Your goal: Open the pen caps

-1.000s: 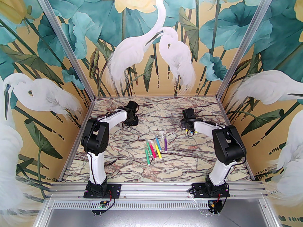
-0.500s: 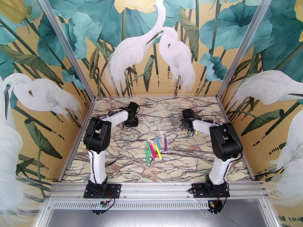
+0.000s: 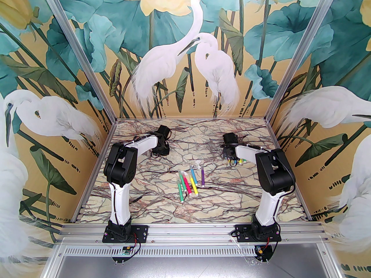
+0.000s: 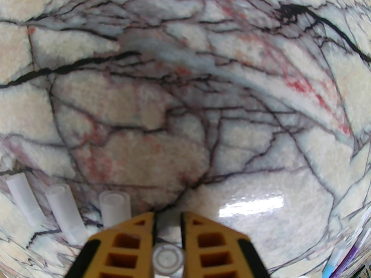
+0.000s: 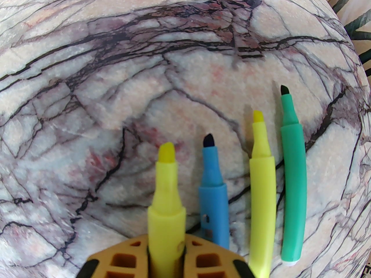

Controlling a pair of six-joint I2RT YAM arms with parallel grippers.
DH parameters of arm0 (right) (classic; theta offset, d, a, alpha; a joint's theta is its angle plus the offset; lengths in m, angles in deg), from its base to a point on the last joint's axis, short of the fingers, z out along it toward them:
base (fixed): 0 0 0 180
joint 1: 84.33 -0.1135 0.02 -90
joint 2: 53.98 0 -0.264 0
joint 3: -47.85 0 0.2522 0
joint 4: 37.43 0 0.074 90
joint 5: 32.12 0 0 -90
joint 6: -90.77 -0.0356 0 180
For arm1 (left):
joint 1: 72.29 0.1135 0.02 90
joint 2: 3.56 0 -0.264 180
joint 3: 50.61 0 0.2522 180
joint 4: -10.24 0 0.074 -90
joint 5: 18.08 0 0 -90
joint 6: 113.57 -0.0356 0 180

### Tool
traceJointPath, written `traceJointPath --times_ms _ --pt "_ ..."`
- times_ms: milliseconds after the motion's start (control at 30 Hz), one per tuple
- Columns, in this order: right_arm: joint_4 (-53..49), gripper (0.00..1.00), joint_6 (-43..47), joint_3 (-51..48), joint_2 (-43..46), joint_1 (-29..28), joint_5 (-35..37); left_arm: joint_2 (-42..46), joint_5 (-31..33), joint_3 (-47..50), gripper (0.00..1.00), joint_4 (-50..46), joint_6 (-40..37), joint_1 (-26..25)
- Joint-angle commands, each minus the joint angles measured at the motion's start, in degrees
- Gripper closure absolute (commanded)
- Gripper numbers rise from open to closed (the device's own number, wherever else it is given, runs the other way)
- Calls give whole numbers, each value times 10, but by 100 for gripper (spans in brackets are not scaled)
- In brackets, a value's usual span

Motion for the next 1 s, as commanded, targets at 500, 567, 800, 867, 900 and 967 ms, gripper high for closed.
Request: traceJointPath --times_ms 500,567,800,867,900,967 --pt "-24 73 -4 8 14 3 12 18 -21 8 73 5 -11 4" --pt "-25 72 -3 7 21 1 10 23 -26 8 73 3 -13 5" --pt "-33 64 17 -1 72 -6 3 57 -37 13 72 1 -15 5" --pt "-35 59 25 -5 92 -13 1 71 -39 15 68 1 -15 5" --pt "-38 58 29 -6 101 -16 -1 78 -36 17 65 2 -14 5" --pt "-48 56 36 -7 116 -25 -12 94 -31 25 60 7 -14 5"
